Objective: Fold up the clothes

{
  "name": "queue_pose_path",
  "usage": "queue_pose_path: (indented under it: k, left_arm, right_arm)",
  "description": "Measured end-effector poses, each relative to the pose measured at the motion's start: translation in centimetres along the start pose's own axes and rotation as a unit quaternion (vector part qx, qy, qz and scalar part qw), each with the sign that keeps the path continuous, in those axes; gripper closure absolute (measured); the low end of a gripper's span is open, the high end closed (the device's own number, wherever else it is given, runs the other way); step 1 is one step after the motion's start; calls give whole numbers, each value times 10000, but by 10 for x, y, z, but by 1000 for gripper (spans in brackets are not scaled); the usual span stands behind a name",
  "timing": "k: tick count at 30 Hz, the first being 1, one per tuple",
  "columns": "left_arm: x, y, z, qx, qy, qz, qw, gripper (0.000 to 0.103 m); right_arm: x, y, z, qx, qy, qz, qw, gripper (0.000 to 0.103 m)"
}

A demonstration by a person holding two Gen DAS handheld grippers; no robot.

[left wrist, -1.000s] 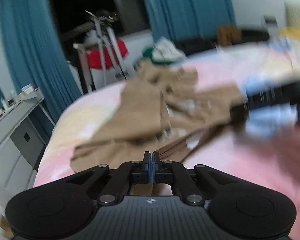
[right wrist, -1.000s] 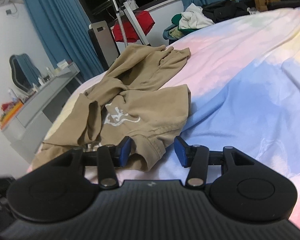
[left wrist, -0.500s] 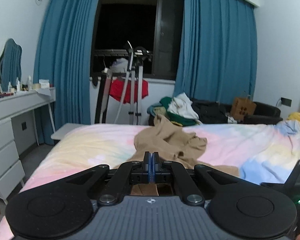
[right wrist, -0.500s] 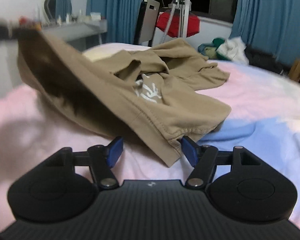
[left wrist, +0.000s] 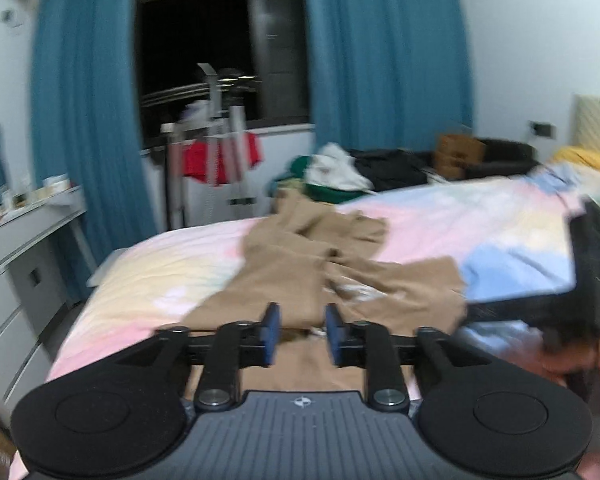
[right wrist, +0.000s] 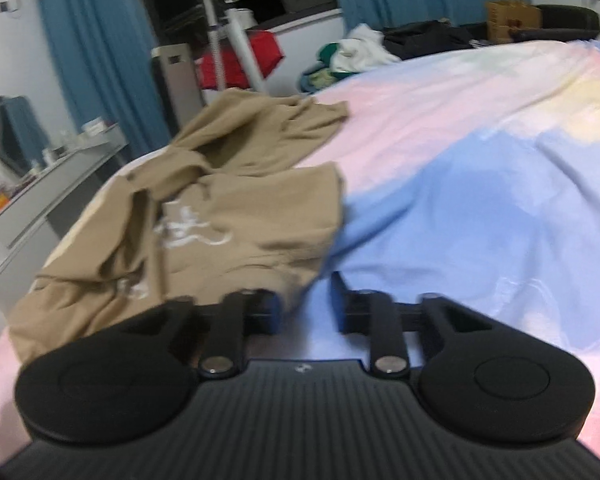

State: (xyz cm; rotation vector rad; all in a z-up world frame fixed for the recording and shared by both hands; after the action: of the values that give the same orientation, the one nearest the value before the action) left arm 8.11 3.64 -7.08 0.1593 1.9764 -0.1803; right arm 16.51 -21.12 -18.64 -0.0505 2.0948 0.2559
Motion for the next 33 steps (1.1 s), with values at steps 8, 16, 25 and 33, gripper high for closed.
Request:
queue_pose_path:
  k: [8, 16, 25, 33]
  left_arm:
    - [39, -40, 34, -2, 414, 672, 9969, 44]
    - [32, -10, 47, -1068, 62, 63, 9942, 43]
    - [33, 55, 25, -2023, 545, -1203, 9704, 45]
    - [41, 60, 18, -2081, 634, -1472, 9649, 61]
  right_arm:
    - [-34, 10, -30, -556, -631, 419, 9956, 95]
    - [-43, 7, -40, -498, -844, 459, 9941, 95]
    - [-41, -6, -39, 41, -975, 415, 9944, 95]
    - [-33, 1, -31, 298, -776, -34, 9965, 93]
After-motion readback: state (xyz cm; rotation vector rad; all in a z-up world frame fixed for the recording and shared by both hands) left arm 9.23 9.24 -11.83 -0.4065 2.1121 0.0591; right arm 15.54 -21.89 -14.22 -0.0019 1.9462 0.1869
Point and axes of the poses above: each gripper's, at about its wrist camera, not at the fingertips, and z roughly the way its jaws point, y to its left, x to its underside, the point moved 6 cm from there along z, roughly the way its jaws point, and after that the axes turned 12 degrees about -z, right-handed, at the moved point
